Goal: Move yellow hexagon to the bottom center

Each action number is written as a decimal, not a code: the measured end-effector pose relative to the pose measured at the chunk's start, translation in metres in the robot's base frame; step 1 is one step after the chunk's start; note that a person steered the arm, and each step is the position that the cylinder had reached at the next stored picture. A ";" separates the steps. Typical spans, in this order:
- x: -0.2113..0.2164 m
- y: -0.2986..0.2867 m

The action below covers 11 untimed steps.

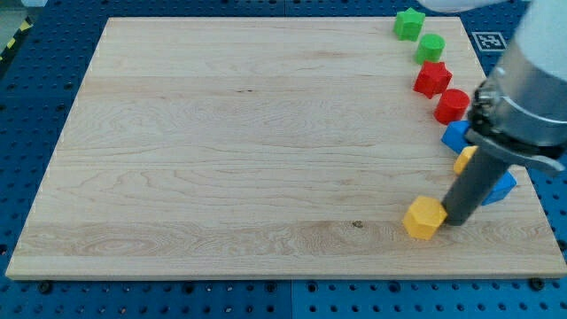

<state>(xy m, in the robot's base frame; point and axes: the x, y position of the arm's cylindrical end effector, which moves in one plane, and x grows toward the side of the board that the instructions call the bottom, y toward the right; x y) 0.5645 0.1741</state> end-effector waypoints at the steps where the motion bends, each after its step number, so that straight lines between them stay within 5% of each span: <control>1: 0.004 -0.033; 2: 0.004 -0.054; 4: 0.012 0.012; 7: 0.026 -0.075; 11: 0.028 -0.119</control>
